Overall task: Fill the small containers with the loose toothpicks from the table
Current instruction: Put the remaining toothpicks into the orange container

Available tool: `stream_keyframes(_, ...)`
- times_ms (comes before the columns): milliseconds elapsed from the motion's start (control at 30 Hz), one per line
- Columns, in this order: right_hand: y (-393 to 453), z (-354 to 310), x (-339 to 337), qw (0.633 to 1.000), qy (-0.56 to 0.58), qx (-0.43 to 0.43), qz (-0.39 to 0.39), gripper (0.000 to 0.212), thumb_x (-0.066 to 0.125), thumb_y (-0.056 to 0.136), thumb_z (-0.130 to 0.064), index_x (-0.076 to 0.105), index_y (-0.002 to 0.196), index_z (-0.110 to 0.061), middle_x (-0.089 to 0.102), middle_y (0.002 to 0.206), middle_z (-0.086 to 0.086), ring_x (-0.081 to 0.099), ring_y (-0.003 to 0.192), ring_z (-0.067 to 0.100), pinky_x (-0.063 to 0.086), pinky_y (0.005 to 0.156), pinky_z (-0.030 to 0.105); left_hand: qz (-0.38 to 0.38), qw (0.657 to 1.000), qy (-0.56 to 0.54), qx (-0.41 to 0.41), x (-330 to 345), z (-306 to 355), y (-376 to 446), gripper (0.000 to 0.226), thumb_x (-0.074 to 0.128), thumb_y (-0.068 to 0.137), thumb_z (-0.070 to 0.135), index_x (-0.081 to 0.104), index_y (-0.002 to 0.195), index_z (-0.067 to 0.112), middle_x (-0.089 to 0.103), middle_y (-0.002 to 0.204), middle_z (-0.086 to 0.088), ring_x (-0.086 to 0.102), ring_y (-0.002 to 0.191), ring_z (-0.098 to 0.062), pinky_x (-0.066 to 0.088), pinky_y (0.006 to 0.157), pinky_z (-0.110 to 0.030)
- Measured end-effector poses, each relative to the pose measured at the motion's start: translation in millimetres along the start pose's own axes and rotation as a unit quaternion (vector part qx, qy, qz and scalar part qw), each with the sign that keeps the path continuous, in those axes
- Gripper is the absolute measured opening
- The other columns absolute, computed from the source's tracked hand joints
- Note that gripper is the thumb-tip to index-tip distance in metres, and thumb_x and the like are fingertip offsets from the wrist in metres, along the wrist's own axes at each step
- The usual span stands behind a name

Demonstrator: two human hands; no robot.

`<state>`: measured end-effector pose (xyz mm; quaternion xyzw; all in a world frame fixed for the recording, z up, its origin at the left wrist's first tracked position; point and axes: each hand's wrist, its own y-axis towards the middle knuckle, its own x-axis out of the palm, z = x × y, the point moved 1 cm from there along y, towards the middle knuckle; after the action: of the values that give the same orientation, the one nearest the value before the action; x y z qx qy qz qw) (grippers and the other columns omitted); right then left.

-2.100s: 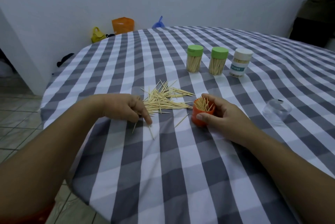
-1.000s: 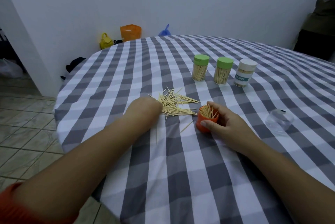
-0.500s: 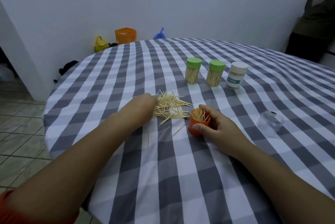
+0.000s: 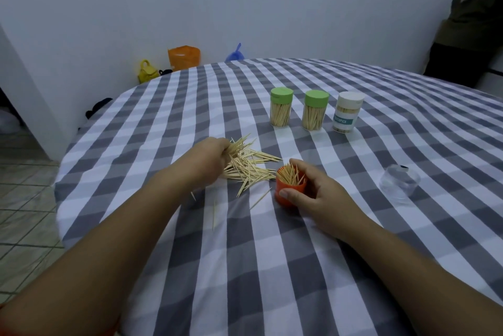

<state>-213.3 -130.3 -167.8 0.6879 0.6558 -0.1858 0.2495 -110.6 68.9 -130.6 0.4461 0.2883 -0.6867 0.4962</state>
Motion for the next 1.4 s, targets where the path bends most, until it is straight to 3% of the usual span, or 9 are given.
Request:
stream_keyframes(200, 2.9, 3.3, 2.0, 1.000, -0.011, 0.009, -0.005, 0.068, 0.061, 0.087, -0.036, 0.026, 0.145, -0.036, 0.038, 0.146, -0.007, 0.037, 0.113, 0.002, 0.039, 0.090, 0.017, -0.007, 0.991, -0.128, 0.022, -8.8, 11.0, 7.5, 0.014, 0.048, 0.099, 0.021, 0.062, 0.100, 0.023, 0.059, 0.094, 0.005, 0.054, 0.086, -0.011, 0.040, 0.067, -0.021)
stream_keyframes(333, 2.4, 2.1, 1.8, 1.000, -0.011, 0.011, -0.006, 0.068, 0.061, 0.087, -0.037, 0.025, 0.145, -0.036, 0.038, 0.147, -0.008, 0.039, 0.115, 0.003, 0.040, 0.090, 0.017, -0.018, 0.980, -0.196, 0.033, -11.5, 21.3, 10.3, 0.016, 0.047, 0.099, 0.022, 0.063, 0.101, 0.024, 0.065, 0.112, -0.004, 0.059, 0.104, -0.024, 0.047, 0.090, -0.039)
stream_keyframes(433, 0.3, 0.9, 1.0, 1.000, -0.003, 0.014, -0.007, 0.068, 0.061, 0.087, -0.035, 0.026, 0.146, -0.035, 0.038, 0.146, -0.007, 0.041, 0.122, 0.008, 0.040, 0.093, 0.019, -0.036, 0.973, -0.225, 0.043, -6.5, 30.7, 11.2, 0.016, 0.046, 0.099, 0.020, 0.062, 0.099, 0.021, 0.067, 0.107, 0.000, 0.060, 0.100, -0.021, 0.046, 0.086, -0.034)
stream_keyframes(600, -0.6, 1.1, -0.5, 1.000, 0.001, 0.009, 0.000, 0.069, 0.062, 0.086, -0.037, 0.027, 0.145, -0.034, 0.039, 0.145, -0.008, 0.039, 0.118, 0.003, 0.040, 0.095, 0.020, -0.005, 0.921, -0.385, 0.055, 3.7, 50.6, 2.0, 0.021, 0.043, 0.100, 0.024, 0.061, 0.109, 0.017, 0.071, 0.101, 0.012, 0.055, 0.102, 0.002, 0.036, 0.091, -0.030)
stream_keyframes(700, -0.1, 3.9, -0.4, 1.000, 0.007, -0.002, 0.003, 0.068, 0.063, 0.085, -0.039, 0.030, 0.144, -0.034, 0.045, 0.139, -0.011, 0.045, 0.121, 0.005, 0.041, 0.096, 0.018, -0.002, 0.884, -0.462, 0.067, 20.1, 57.6, -6.6, 0.018, 0.044, 0.099, 0.026, 0.061, 0.104, 0.022, 0.073, 0.102, 0.006, 0.061, 0.109, -0.014, 0.040, 0.102, -0.045)
stream_keyframes(900, 0.9, 6.7, 0.1, 1.000, 0.020, -0.022, 0.009, 0.064, 0.064, 0.085, -0.039, 0.036, 0.142, -0.032, 0.053, 0.130, -0.012, 0.051, 0.117, 0.005, 0.045, 0.099, 0.024, -0.052, 0.894, -0.430, 0.115, 41.2, 61.3, -11.7, 0.015, 0.046, 0.098, 0.017, 0.061, 0.101, 0.019, 0.070, 0.103, 0.000, 0.065, 0.098, -0.010, 0.052, 0.088, -0.025)
stream_keyframes(1167, -0.4, 5.7, -0.9, 0.999, 0.021, -0.029, 0.014, 0.061, 0.066, 0.084, -0.034, 0.039, 0.139, -0.033, 0.054, 0.121, -0.017, 0.052, 0.112, 0.001, 0.045, 0.095, 0.019, -0.049, 0.905, -0.406, 0.118, 45.9, 62.3, -15.2, 0.017, 0.042, 0.099, 0.026, 0.057, 0.109, 0.027, 0.060, 0.106, 0.012, 0.057, 0.087, 0.014, 0.046, 0.074, -0.004)
stream_keyframes(1300, -1.4, 6.4, -2.1, 0.999, 0.028, -0.034, 0.014, 0.055, 0.067, 0.084, -0.032, 0.043, 0.134, -0.035, 0.057, 0.117, -0.018, 0.055, 0.108, 0.001, 0.047, 0.094, 0.022, -0.059, 0.907, -0.392, 0.145, 53.4, 64.2, -13.2, 0.023, 0.039, 0.101, 0.033, 0.057, 0.116, 0.032, 0.040, 0.145, 0.006, 0.036, 0.129, 0.000, 0.030, 0.112, -0.026)
stream_keyframes(1400, -2.6, 8.3, -3.7, 0.998, 0.041, -0.043, 0.013, 0.043, 0.067, 0.085, -0.027, 0.051, 0.124, -0.038, 0.063, 0.112, -0.016, 0.059, 0.103, 0.000, 0.050, 0.090, 0.025, -0.088, 0.937, -0.300, 0.154, 58.4, 65.8, -13.5, 0.042, 0.033, 0.101, 0.039, 0.035, 0.143, 0.036, 0.015, 0.159, 0.006, 0.007, 0.146, -0.008, 0.009, 0.120, -0.040)
